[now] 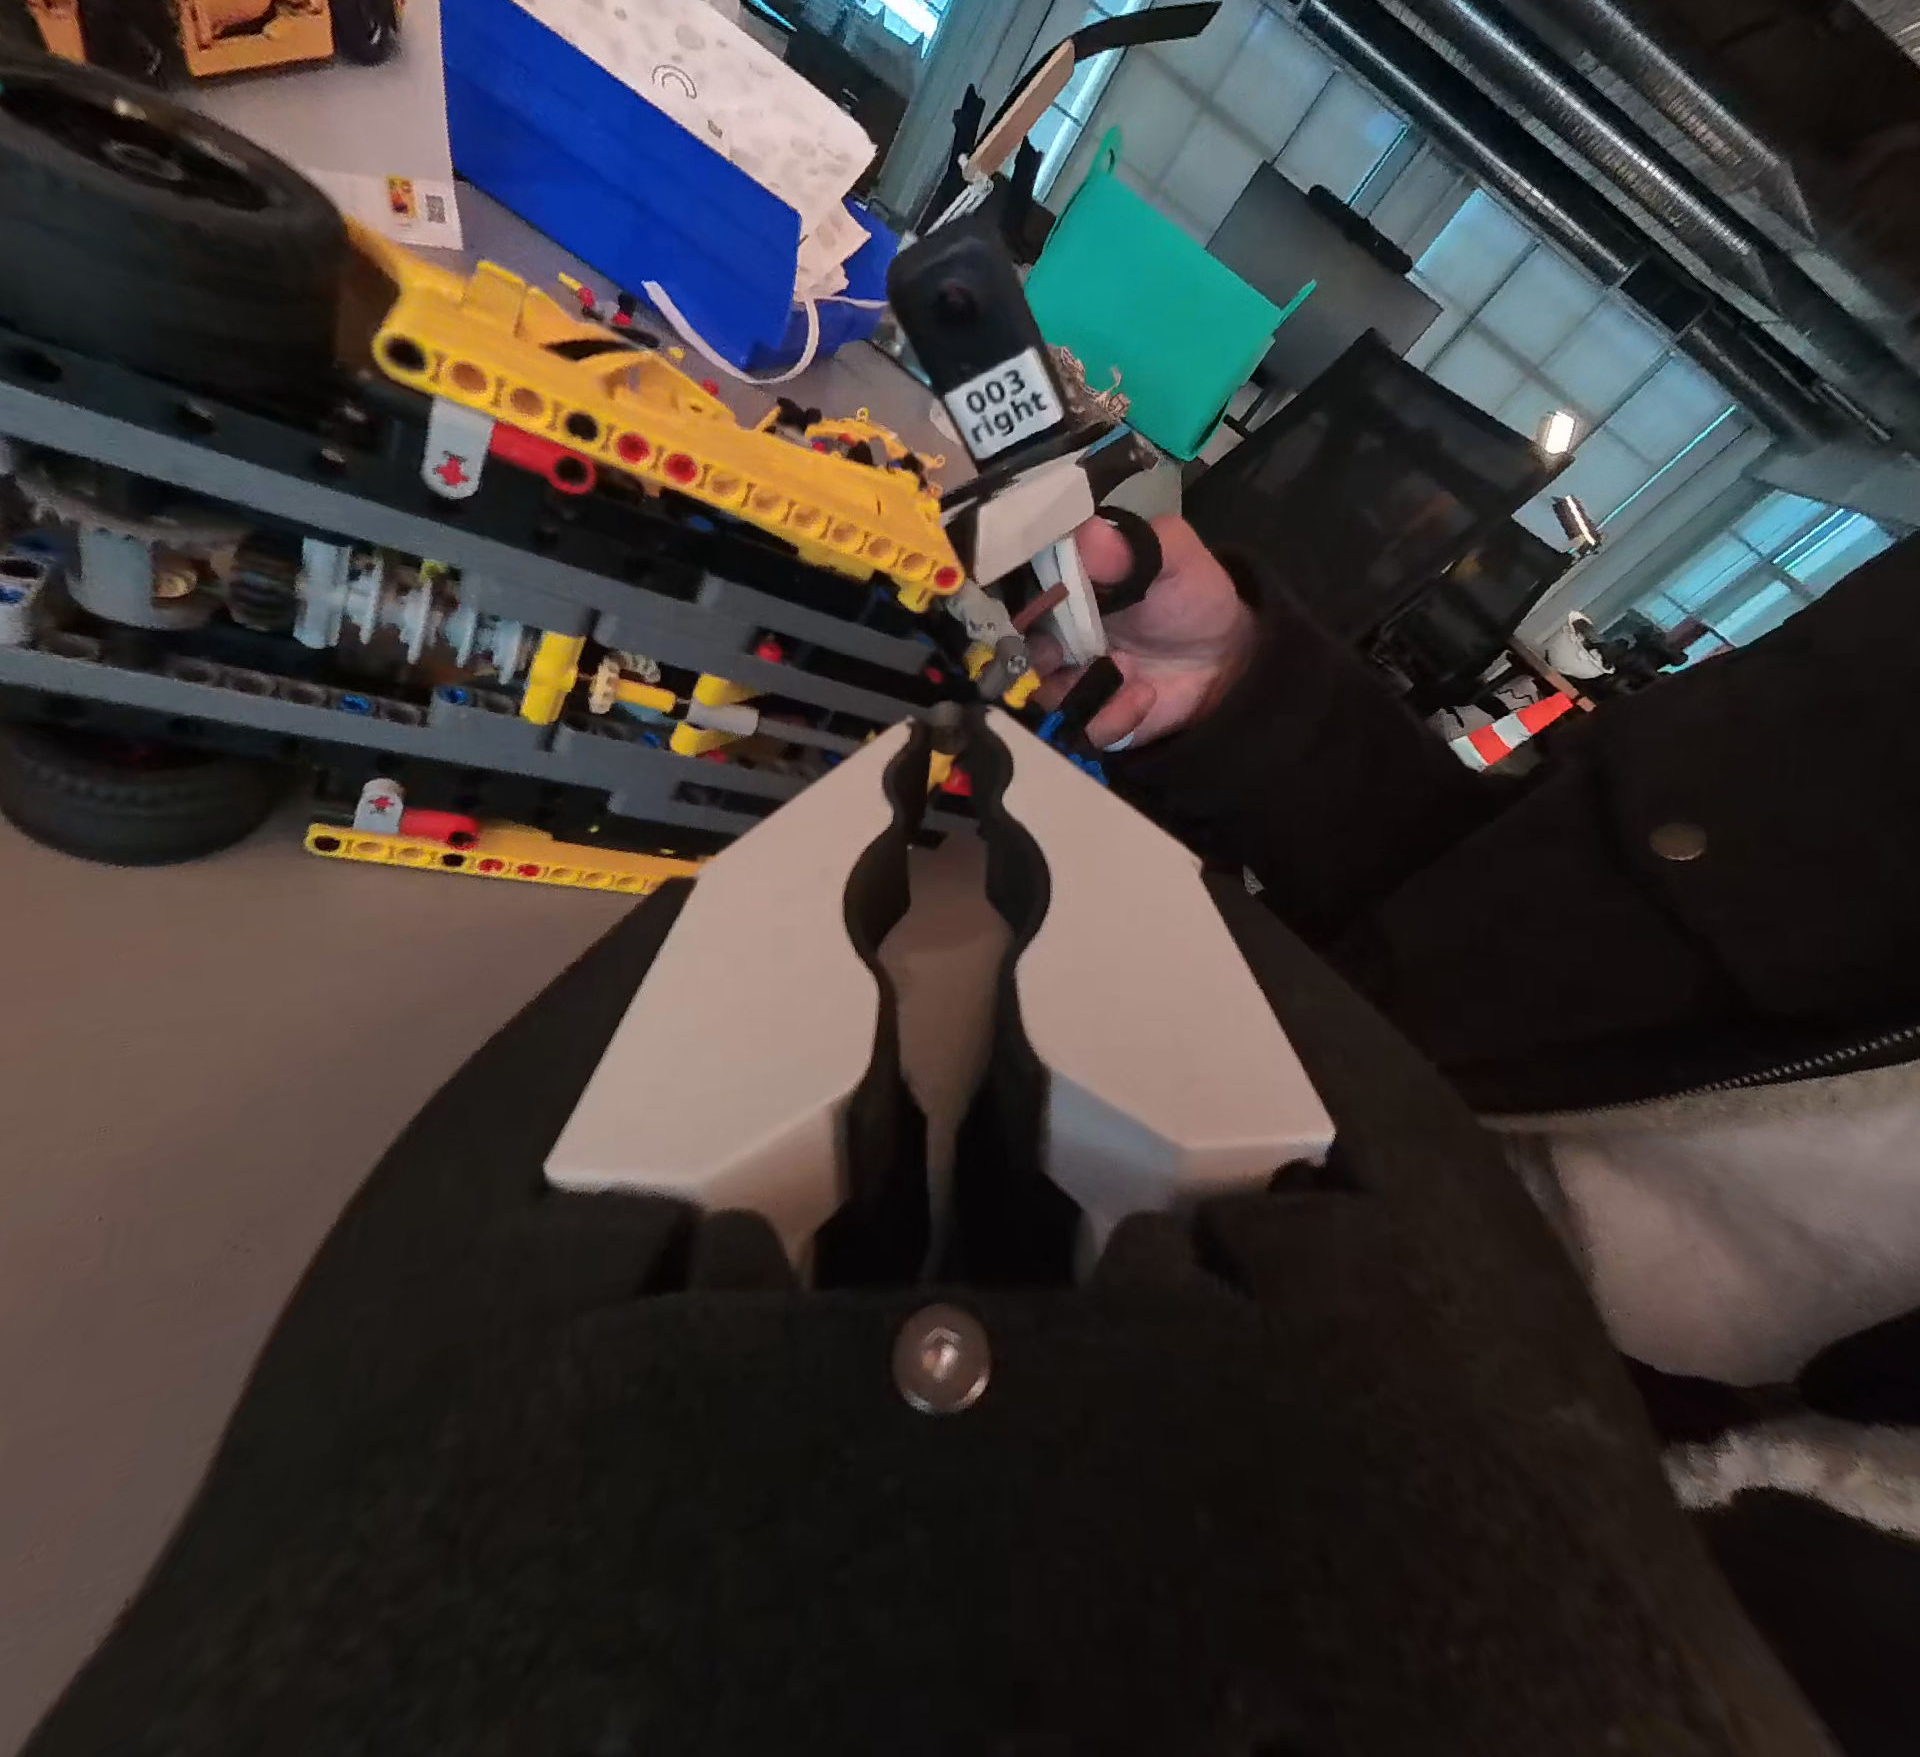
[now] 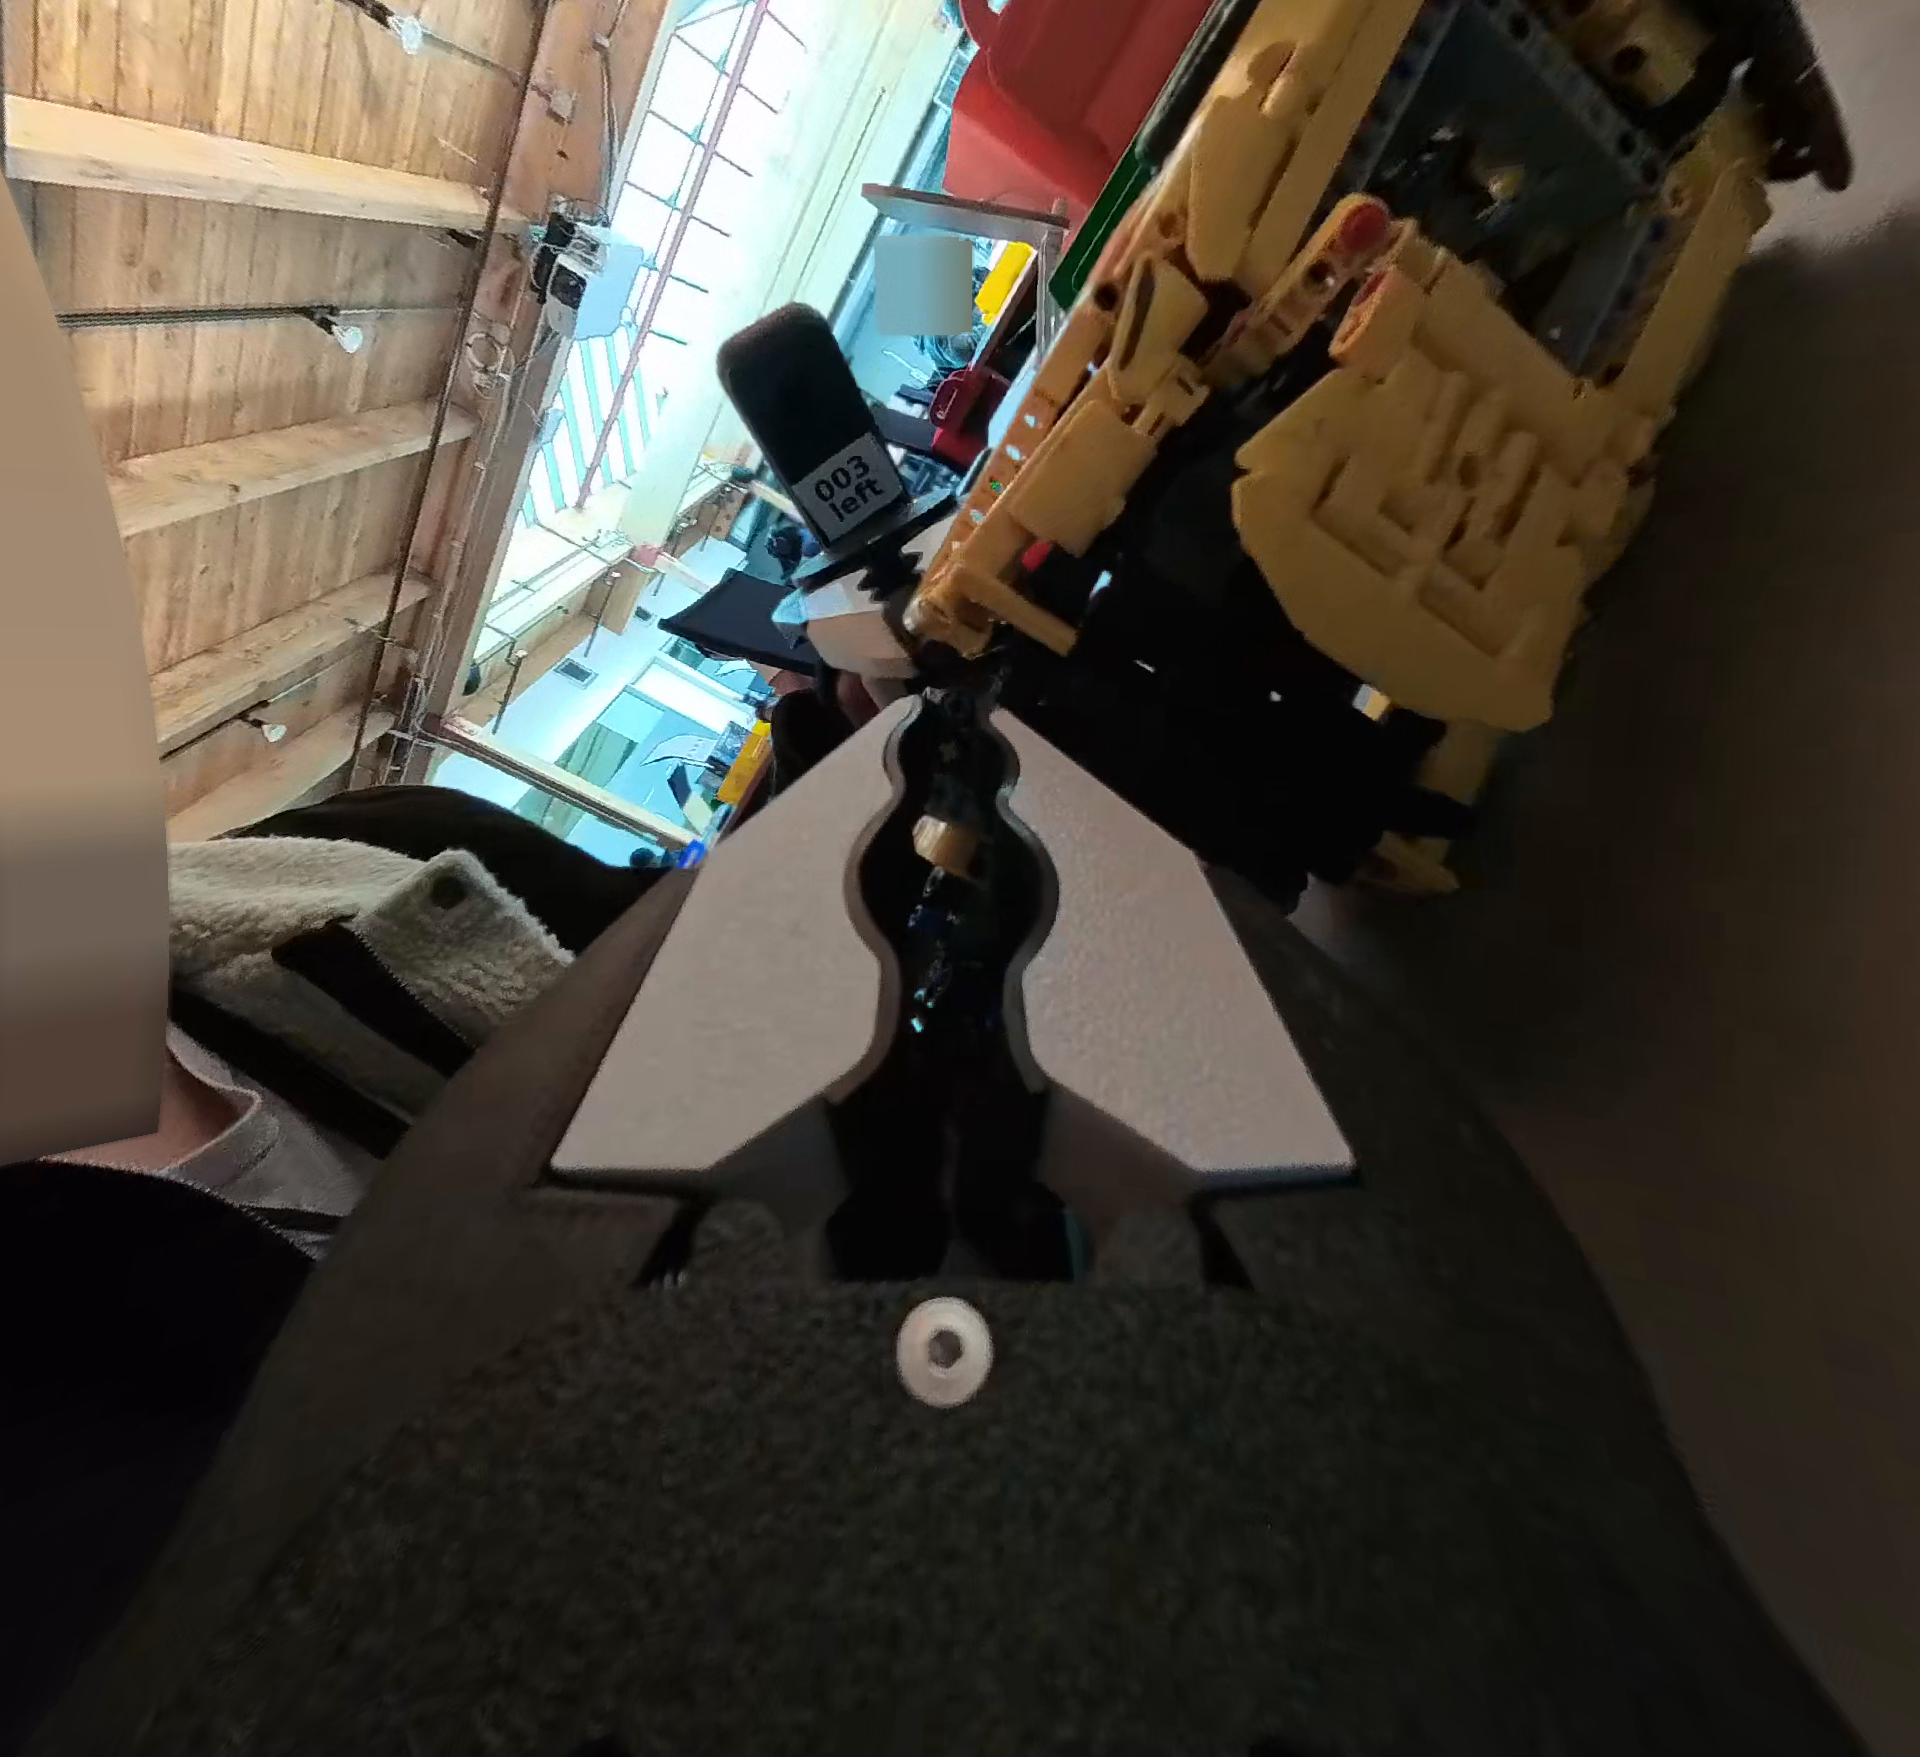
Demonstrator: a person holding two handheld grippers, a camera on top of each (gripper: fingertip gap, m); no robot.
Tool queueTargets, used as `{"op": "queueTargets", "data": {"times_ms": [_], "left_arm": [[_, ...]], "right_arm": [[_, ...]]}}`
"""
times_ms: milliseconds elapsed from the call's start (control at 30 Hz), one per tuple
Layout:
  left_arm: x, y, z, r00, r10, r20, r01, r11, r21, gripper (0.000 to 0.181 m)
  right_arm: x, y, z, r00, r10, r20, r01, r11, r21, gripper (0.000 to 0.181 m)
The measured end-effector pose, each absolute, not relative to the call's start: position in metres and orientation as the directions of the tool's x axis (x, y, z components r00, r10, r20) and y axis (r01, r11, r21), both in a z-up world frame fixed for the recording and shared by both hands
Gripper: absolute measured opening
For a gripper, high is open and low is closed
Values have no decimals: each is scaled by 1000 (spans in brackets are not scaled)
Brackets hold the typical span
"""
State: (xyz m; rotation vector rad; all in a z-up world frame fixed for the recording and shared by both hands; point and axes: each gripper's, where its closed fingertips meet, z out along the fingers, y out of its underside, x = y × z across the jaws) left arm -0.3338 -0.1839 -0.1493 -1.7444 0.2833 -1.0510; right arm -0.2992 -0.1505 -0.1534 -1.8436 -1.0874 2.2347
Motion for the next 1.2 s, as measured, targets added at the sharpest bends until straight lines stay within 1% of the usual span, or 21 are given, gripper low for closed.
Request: {"op": "queueTargets", "data": {"times_ms": [133,267,433,533,633,667,733,800,867,900,967,1000,1033,1067,1200], "left_arm": [[-327,-186,-144,596,-658,460,252,-390,-885,6],[-327,-180,-145,679,-647,347,184,-308,-934,6],[-323,-185,-136,689,-679,255,140,-221,-965,6],[-309,-194,-126,682,-724,102,51,-92,-994,6],[-305,-195,-118,723,-681,-114,-76,86,-993,6],[-303,-195,-116,731,-656,-188,-122,146,-982,6],[-300,-195,-112,734,-609,-301,-196,234,-952,6],[-298,-195,-108,732,-571,-372,-242,293,-925,6],[-296,-198,-105,724,-549,-418,-268,335,-903,6],[-294,-198,-106,717,-548,-431,-279,341,-897,6],[-291,-197,-112,700,-544,-462,-317,343,-884,6],[-290,-197,-113,696,-535,-479,-336,347,-876,6],[-289,-197,-113,691,-537,-484,-339,352,-873,6],[-288,-198,-113,689,-542,-482,-335,352,-874,6],[-289,-197,-112,692,-506,-515,-364,372,-854,7]], "right_arm": [[-304,-158,-153,-312,501,-807,376,-715,-589,6],[-312,-171,-153,-338,564,-754,366,-659,-657,6],[-315,-176,-153,-353,560,-750,361,-658,-661,6],[-312,-173,-154,-344,598,-724,357,-630,-690,8],[-302,-161,-147,-307,666,-679,345,-587,-732,27],[-297,-158,-138,-313,661,-682,330,-597,-731,32],[-291,-159,-122,-340,619,-707,321,-630,-707,31],[-292,-175,-117,-368,542,-755,386,-650,-655,29],[-295,-198,-115,-405,444,-800,472,-648,-598,34],[-297,-204,-114,-413,416,-811,487,-651,-582,34],[-300,-211,-109,-441,372,-817,487,-665,-566,24],[-301,-213,-111,-435,367,-823,499,-663,-559,22],[-301,-212,-113,-428,375,-822,501,-659,-561,14],[-301,-212,-115,-428,384,-818,497,-656,-568,11],[-302,-210,-113,-440,400,-804,474,-657,-586,10]]}}
